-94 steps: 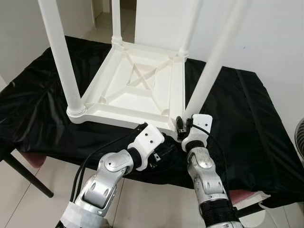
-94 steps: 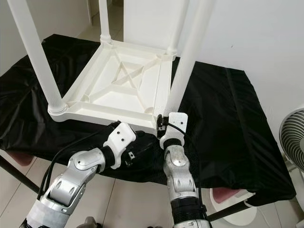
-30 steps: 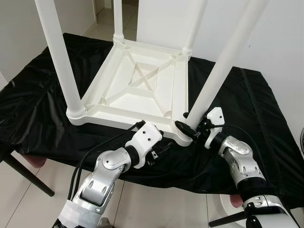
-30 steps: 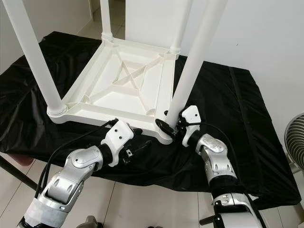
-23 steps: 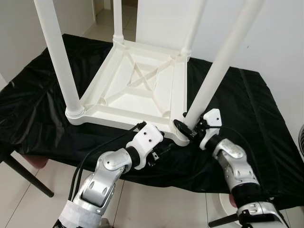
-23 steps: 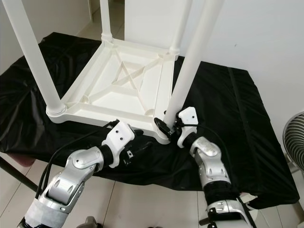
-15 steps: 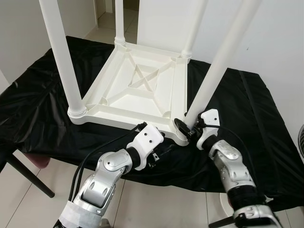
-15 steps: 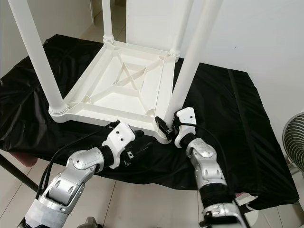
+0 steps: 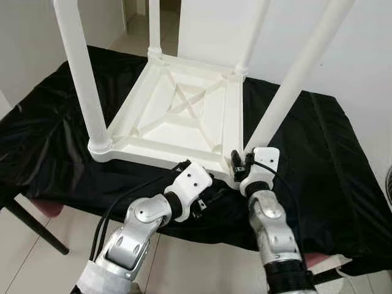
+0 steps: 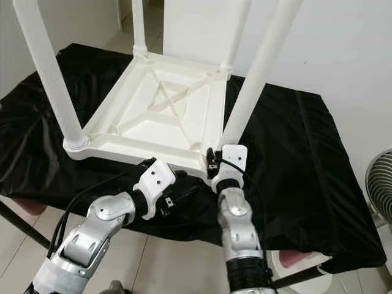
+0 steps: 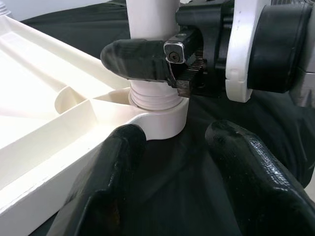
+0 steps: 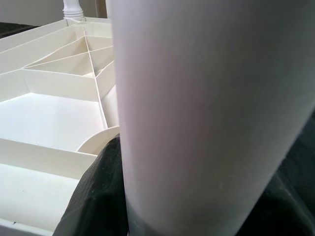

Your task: Building children table

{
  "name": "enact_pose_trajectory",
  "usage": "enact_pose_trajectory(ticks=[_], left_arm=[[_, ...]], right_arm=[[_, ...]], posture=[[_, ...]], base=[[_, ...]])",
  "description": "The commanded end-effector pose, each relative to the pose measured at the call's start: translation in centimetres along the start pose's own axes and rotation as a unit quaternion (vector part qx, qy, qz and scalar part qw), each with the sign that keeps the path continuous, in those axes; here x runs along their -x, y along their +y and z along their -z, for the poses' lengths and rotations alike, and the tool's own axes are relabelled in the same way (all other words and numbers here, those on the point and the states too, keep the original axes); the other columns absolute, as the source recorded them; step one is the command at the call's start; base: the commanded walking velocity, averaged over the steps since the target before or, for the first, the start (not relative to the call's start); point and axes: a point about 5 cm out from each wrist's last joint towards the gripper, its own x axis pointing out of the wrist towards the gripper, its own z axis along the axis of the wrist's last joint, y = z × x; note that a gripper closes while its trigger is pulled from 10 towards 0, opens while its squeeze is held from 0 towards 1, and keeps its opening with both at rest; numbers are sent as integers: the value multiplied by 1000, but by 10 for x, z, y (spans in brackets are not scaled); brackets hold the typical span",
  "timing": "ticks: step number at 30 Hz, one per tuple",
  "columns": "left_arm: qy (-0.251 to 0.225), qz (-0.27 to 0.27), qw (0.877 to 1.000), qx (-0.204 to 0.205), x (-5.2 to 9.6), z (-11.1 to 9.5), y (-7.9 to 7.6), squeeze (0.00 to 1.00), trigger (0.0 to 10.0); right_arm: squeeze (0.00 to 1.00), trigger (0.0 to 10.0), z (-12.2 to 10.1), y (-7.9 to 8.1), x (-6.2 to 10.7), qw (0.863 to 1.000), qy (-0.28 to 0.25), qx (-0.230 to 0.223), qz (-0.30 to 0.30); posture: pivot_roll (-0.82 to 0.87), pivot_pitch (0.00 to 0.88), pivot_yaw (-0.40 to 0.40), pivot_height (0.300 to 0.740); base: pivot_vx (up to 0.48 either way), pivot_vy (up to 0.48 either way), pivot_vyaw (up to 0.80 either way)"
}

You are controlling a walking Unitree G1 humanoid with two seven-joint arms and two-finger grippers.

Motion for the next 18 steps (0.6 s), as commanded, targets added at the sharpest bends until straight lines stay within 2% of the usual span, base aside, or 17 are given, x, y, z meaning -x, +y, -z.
enact_pose_trajectory(ticks=[1, 2, 6, 7, 13, 15, 18], left_arm=[[-1, -7, 1000, 2, -1, 0, -4, 0, 10000], [-2, -7, 1000, 2, -1, 0, -4, 0, 10000], [-2, -7, 1000, 2, -1, 0, -4, 0, 10000], [-2, -8, 1000, 2, -1, -1, -4, 0, 10000], [-2, -9, 1000, 2, -1, -1, -4, 0, 10000], [-2, -12, 1000, 3, -1, -1, -3, 0, 10000], [-3, -13, 1000, 2, -1, -1, -2, 0, 10000]], right_arm=[[0, 10000, 7, 1, 4, 1000, 19, -16, 1], [78, 10000, 5, 0, 4, 1000, 13, -16, -3], [78, 10000, 5, 0, 4, 1000, 13, -16, -3], [1000, 10000, 1, -3, 5, 1000, 1, -18, -16], [1000, 10000, -1, -5, 6, 999, -5, -21, -24], [1000, 10000, -6, -20, 4, 997, -19, -15, -70], [1000, 10000, -6, -26, 3, 995, -18, -9, -98]], posture=[[133, 51, -101, 740], [133, 51, -102, 740], [133, 51, -102, 740], [133, 52, -104, 740], [132, 53, -106, 740], [131, 55, -105, 740], [132, 58, -105, 740]], base=[[0, 0, 0], [0, 0, 0], [0, 0, 0], [0, 0, 0], [0, 0, 0], [0, 0, 0], [0, 0, 0]])
